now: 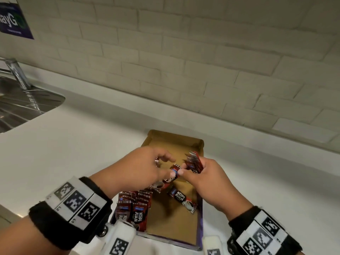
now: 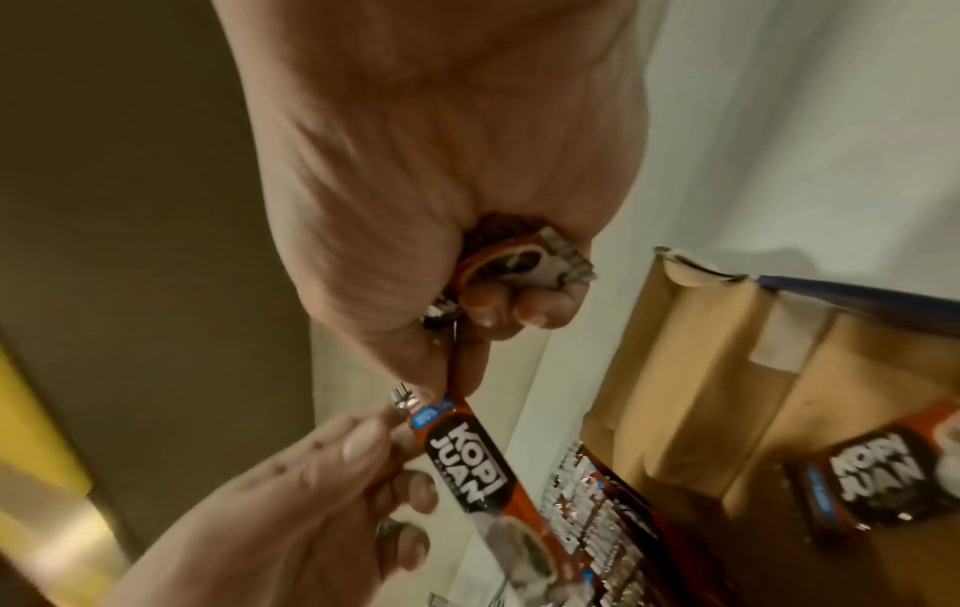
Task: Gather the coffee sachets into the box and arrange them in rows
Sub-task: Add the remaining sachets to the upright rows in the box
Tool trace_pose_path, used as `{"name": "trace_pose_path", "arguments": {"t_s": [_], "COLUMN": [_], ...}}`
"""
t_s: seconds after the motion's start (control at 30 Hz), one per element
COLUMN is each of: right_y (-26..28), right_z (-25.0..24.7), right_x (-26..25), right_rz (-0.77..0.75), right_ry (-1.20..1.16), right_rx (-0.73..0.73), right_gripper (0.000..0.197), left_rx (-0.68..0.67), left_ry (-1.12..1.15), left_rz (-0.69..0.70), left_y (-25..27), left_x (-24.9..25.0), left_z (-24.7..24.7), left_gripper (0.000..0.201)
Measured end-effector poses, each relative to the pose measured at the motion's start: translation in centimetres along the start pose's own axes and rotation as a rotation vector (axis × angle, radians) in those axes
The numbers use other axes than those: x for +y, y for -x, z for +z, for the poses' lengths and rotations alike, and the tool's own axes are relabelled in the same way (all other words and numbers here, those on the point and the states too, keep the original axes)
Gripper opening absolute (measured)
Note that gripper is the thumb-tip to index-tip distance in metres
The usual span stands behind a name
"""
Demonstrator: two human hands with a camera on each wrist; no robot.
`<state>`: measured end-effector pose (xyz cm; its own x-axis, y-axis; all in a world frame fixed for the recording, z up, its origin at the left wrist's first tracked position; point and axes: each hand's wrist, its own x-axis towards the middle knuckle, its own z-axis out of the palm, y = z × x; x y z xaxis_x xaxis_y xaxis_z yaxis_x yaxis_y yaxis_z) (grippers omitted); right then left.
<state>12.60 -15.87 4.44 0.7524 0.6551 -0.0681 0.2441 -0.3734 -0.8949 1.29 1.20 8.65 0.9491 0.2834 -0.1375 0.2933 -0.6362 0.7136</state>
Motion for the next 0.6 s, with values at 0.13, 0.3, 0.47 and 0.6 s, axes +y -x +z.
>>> {"name": "trace_pose_path", "arguments": {"t_s": [0.13,0.3,0.47,0.6], "right_y": [0.1,0.3,0.0,0.1], "right_z": [-0.2,-0.2,-0.3,-0.1], "right_x": [-1.5,-1.8,-1.9,-1.7], "right_rz": [-0.071,-0.015,0.046,0.047], "right_ry": [-0.025,-0.146,-0.121,-0.111], "right_rx": [0.045,-0.006,0.079,0.092], "right_gripper": [0.013,0.010,0.003,0.003], "left_rx": [0.069,0.087,0.101,0.106], "left_ry": [0.000,0.454,0.475,0.269], "left_rz": [0.086,0.051,0.055,0.075], "left_y": [-0.8,-1.3,-2.0,-2.2], "left_x": [1.4,1.1,0.9,0.7], "left_z": [-0.7,-0.9,-1.2,-2.0], "left_gripper": [0.011,0.010,0.009,0.013]}}
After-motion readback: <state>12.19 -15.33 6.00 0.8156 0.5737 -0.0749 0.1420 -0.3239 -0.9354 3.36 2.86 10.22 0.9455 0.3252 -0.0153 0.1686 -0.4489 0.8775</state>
